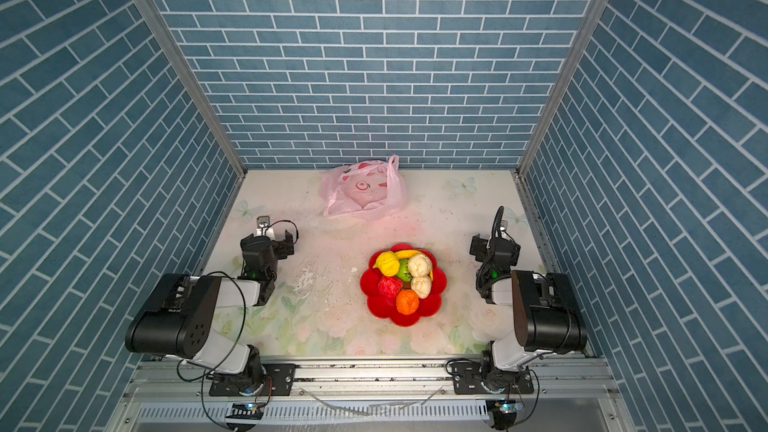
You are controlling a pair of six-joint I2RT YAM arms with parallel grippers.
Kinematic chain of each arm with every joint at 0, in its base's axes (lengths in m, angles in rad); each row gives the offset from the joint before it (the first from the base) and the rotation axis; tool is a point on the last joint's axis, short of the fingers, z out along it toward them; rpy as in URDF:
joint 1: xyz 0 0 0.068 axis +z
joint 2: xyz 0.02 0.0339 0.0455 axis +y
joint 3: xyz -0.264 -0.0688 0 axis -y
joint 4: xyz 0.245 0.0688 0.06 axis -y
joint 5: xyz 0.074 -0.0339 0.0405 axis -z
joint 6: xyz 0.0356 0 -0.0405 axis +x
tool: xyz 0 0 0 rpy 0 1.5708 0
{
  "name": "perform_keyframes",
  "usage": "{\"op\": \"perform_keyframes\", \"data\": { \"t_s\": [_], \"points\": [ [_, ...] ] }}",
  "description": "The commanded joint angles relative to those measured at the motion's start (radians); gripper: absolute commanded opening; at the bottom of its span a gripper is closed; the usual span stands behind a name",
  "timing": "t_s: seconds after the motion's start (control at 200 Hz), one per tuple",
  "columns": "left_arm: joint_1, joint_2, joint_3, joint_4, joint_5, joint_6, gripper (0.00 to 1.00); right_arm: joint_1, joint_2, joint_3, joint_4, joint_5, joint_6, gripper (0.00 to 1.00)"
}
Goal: Take the fake fruits out of the plastic bag
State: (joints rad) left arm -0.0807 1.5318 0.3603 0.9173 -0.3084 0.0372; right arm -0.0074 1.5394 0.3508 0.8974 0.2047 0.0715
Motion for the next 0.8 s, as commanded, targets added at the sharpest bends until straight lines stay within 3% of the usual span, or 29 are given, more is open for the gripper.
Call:
{"op": "perform_keyframes", "data": {
  "t_s": [0.0, 0.795],
  "points": [
    [0.007, -0.003, 0.004, -0.007, 0.009, -0.004, 0.99, -0.003, 0.003, 0.022, 0.007, -0.011, 0.0, 0.99],
    [0.007, -0.004, 0.003, -0.008, 0.009, -0.004, 0.99, -0.003, 0.002, 0.024, 0.003, -0.019, 0.001, 0.99]
  ]
}}
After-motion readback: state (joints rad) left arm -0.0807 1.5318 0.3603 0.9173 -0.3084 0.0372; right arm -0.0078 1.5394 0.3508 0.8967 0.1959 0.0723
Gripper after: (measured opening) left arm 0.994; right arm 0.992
